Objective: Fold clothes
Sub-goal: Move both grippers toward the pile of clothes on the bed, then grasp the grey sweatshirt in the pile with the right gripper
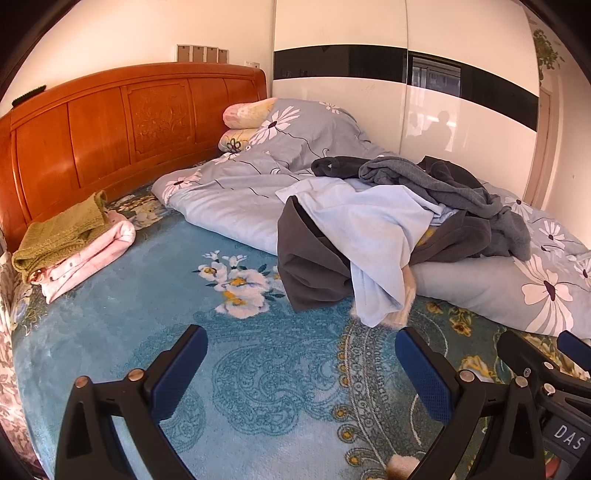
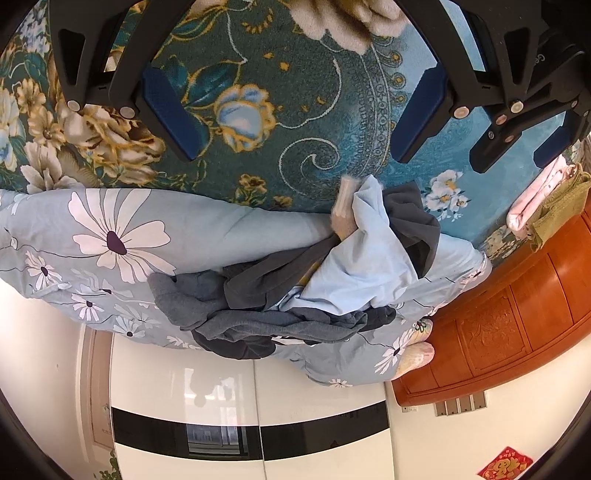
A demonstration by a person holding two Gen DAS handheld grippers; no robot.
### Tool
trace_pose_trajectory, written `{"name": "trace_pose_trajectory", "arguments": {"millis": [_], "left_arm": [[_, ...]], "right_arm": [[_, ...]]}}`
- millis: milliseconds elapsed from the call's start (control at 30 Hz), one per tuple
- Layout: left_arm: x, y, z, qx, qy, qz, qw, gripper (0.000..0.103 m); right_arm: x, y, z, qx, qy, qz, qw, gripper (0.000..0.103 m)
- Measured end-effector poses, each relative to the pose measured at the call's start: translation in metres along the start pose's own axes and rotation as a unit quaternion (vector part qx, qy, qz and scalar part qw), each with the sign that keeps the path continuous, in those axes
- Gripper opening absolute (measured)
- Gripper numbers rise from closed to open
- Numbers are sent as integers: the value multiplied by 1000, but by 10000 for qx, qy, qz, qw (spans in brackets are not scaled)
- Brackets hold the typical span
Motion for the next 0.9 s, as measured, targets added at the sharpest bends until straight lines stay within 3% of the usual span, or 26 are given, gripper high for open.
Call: {"name": "trace_pose_trajectory", "arguments": {"millis": [300, 500, 600, 733, 800, 900], "left_arm": [[-29, 3, -25, 29, 118, -77, 9999, 103], [-20, 12, -58, -202, 316, 1, 9993, 103], [-17, 19, -62, -339, 450, -11, 9984, 103], [-22, 33, -72, -646, 198, -245, 9974, 103], [-26, 41, -82, -663, 17, -483, 9966, 103], [-33, 49, -100, -674, -373, -628, 9950, 103]], "right_arm": [[-36, -8, -10, 333, -134, -115, 9993, 103], [-68, -56, 17, 157, -413, 91, 9990, 103], [-91, -96, 34, -532, -863, 241, 9946, 100], [-131, -142, 58, -1883, -1392, 325, 9716, 98], [-156, -155, 72, -2390, -1384, 288, 9607, 86], [-187, -162, 98, -2915, -959, 199, 9515, 66]]}}
Point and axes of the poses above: each gripper's, at about its wrist camera, not at the fingertips, and x roughly against the way its jaws point, z to its right, y to its underside, the point moved 7 cm from there along -x, roughly the way its jaws point, and after that the axes turned 6 degrees about z, right-handed, at the moved point
